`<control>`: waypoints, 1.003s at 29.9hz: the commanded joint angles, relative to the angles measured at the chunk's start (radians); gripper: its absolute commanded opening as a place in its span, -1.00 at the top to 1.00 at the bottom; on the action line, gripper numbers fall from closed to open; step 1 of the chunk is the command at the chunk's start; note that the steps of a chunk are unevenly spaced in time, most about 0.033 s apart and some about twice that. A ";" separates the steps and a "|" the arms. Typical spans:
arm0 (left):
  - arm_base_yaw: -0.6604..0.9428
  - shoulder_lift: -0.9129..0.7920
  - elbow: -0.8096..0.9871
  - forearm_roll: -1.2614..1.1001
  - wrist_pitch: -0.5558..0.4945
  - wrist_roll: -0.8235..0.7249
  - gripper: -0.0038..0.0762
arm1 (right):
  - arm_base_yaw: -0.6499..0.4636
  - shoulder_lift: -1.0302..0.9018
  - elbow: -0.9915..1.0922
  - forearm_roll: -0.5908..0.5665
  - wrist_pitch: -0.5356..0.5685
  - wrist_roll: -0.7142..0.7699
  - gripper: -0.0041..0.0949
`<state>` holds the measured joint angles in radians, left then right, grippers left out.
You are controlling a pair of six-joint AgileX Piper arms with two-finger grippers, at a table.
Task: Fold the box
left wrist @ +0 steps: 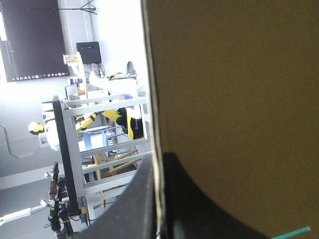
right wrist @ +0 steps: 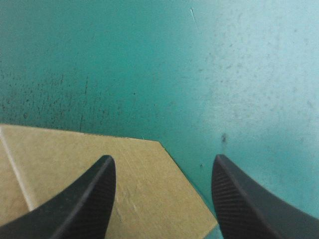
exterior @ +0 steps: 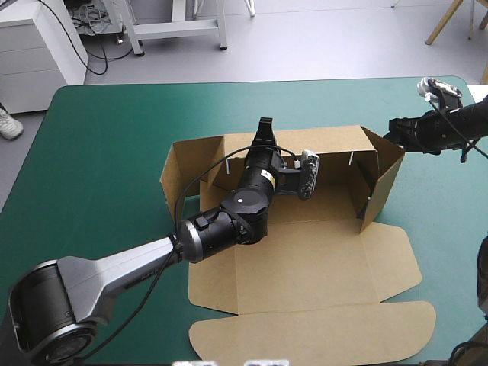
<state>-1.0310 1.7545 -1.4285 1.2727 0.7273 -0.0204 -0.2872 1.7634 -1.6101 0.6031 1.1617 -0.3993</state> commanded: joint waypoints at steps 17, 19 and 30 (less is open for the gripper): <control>-0.001 -0.044 -0.030 0.044 -0.019 -0.038 0.93 | 0.011 -0.358 0.351 0.171 -0.195 -0.251 -0.14; -0.001 -0.044 -0.030 0.044 -0.019 -0.038 0.93 | 0.036 -0.386 0.394 0.169 -0.221 -0.280 -0.14; -0.001 -0.044 -0.030 0.042 -0.019 -0.038 0.93 | 0.139 -0.543 0.636 0.177 -0.375 -0.440 -0.12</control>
<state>-1.0276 1.7556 -1.4285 1.2695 0.7381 -0.0500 -0.1659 1.2913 -0.9932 0.7146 0.8104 -0.7780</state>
